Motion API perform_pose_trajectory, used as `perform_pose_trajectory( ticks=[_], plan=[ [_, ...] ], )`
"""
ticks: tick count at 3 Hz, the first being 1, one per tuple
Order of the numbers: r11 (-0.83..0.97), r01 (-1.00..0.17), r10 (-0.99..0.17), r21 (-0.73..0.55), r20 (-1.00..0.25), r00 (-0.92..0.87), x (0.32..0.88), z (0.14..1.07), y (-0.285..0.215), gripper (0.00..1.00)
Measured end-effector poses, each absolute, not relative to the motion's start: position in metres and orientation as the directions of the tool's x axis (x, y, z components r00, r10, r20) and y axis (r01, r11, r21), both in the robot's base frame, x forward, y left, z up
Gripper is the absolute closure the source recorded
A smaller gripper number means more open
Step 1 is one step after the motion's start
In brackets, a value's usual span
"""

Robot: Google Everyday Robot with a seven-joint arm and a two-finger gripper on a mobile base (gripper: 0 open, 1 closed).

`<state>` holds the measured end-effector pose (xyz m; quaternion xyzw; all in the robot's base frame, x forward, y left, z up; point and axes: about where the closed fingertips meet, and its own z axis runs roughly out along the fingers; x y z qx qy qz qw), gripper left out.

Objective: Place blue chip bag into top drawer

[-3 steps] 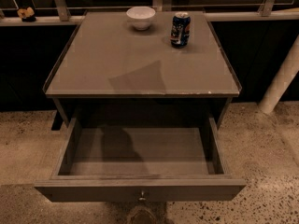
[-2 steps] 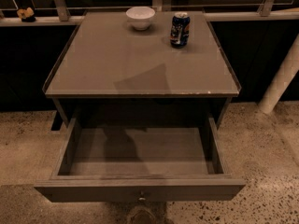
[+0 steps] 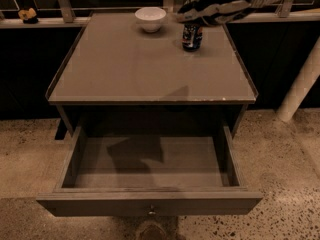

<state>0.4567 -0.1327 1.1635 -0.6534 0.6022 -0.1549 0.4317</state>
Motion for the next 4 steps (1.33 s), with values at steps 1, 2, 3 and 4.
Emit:
perform_pose_trajectory(
  ticks=[1, 2, 3, 4],
  plan=[
    [0.101, -0.741, -0.894, -0.664, -0.387, 0.225, 0.443, 1.123, -0.113, 1.00],
    [0.117, -0.785, -0.885, -0.608, -0.423, 0.195, 0.445, 1.086, -0.088, 1.00],
    [0.181, -0.766, -0.900, -0.617, -0.418, 0.124, 0.455, 1.056, -0.070, 1.00],
    [0.170, -0.750, -0.901, -0.639, -0.409, 0.144, 0.447, 1.070, -0.062, 1.00]
  ],
)
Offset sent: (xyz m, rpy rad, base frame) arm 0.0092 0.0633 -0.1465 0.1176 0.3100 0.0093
